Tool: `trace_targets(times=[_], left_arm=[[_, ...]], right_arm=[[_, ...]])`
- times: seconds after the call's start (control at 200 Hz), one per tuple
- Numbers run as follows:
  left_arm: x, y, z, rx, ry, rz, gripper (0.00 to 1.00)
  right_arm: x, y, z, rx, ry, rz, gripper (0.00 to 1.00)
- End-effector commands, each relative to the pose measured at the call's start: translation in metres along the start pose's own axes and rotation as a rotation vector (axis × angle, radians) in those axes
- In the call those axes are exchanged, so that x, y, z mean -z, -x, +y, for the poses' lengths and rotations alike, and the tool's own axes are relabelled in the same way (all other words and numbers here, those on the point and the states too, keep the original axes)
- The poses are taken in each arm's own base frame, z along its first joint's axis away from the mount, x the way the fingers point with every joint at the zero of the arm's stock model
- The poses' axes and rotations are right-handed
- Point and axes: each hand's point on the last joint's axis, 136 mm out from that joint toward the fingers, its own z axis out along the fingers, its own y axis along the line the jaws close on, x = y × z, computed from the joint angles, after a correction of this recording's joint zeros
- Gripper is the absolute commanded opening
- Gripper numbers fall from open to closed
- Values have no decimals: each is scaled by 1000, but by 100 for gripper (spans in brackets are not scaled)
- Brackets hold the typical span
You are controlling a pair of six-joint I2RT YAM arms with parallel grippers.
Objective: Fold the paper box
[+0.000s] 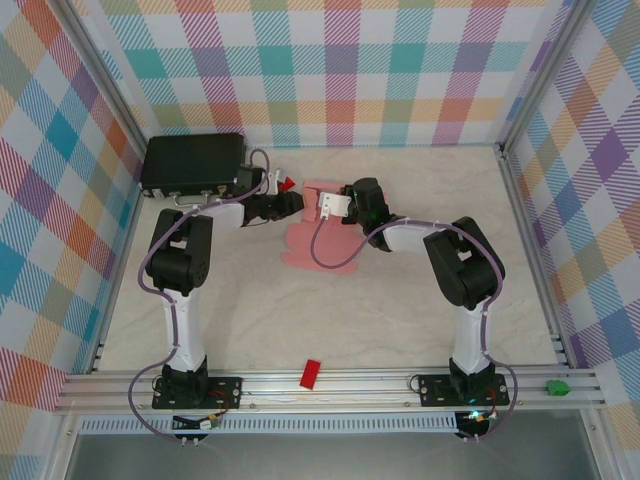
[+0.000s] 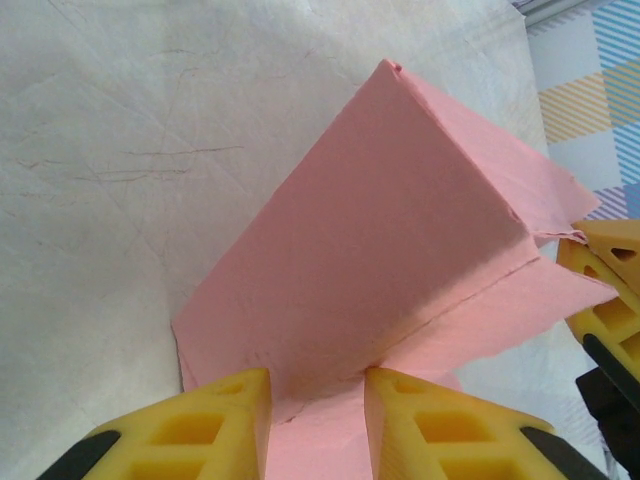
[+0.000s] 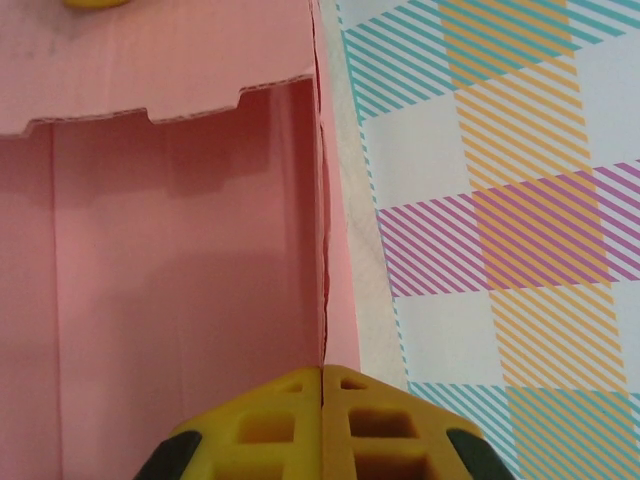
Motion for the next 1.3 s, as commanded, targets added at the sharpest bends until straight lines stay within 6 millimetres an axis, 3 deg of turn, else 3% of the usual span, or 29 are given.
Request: trace_targets(times=[0.0, 0.675, 1.295], left_arm=[[-7, -1, -1, -87, 30, -20, 30], [-9, 13, -11, -270, 4, -193, 27], [-27, 3, -2, -334, 69, -112, 35]], right_arm=[[-1, 11, 16, 15, 52, -26, 4], [6, 18, 21, 7, 60, -48, 4], [7, 21, 19, 8, 63, -53, 4]])
